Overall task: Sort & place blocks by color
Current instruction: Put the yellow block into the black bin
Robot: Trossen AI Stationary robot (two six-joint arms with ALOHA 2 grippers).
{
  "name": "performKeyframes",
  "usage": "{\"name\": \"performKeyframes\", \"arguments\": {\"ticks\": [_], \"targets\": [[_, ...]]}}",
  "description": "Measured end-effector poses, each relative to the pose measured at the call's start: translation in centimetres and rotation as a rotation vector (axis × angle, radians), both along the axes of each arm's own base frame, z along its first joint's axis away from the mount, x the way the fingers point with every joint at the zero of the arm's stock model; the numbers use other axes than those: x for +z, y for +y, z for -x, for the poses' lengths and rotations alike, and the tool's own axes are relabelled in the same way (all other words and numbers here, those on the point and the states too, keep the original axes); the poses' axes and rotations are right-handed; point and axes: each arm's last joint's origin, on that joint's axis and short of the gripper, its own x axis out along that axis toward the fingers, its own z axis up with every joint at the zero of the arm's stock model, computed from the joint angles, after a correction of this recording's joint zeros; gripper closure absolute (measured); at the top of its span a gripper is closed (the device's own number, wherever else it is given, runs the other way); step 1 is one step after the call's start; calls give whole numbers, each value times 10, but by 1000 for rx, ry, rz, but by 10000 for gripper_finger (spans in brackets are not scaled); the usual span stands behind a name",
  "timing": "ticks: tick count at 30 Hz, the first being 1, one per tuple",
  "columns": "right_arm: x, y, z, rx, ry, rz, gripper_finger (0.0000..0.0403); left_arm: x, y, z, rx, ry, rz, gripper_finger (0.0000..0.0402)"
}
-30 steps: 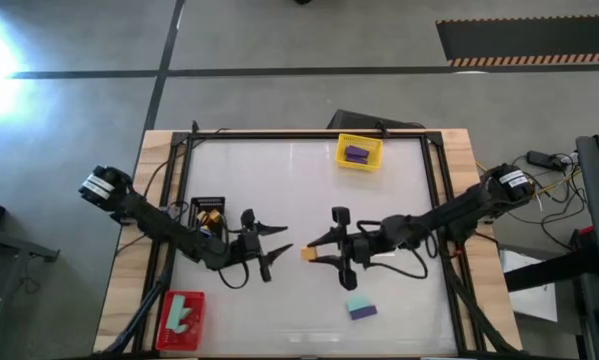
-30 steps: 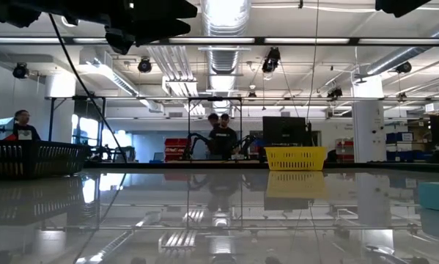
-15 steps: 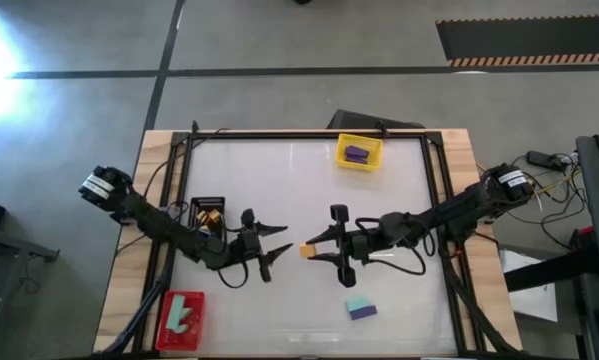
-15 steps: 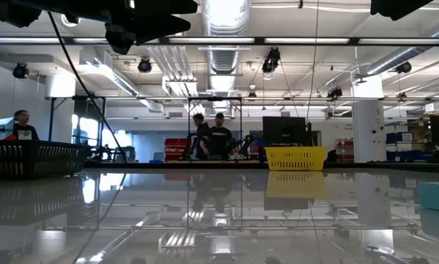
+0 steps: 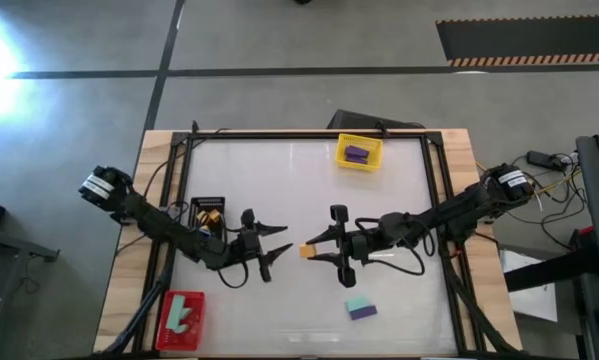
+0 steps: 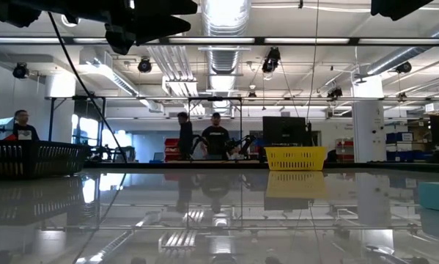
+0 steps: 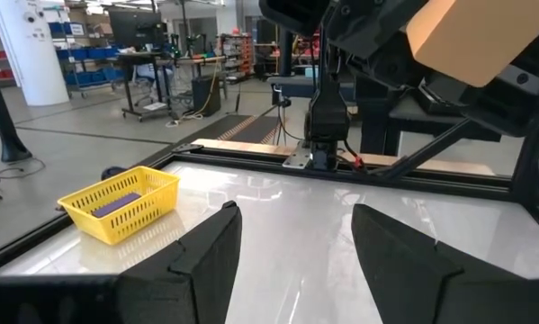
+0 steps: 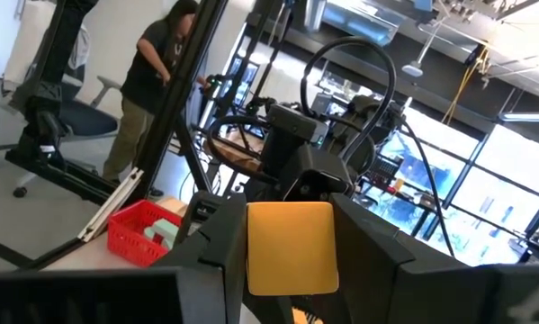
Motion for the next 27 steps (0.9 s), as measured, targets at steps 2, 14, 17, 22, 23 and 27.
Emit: {"name": "performKeyframes", "arguments": {"ticks": [2,14,17,22,23,27], "targets": [[0,0,1,0,0,1,284,0,0,0,0,-1,2,205],[-7,-9,27,12,-172,-123,284,17,-4,-7,0,-50,23,205],[-8,-9,28,12,-172,-127,284,27,-5,-11,2,-79,36,205],[-8,-9,28,12,-173,-127,284,32,-17,-29,-28,-55,-66,205],[-8,-9,28,12,-173,-127,284,34,-20,-34,-56,-56,-91,205],[-8,-9,27,11,-166,-120,284,40,-29,-49,-67,-61,-129,205]]}}
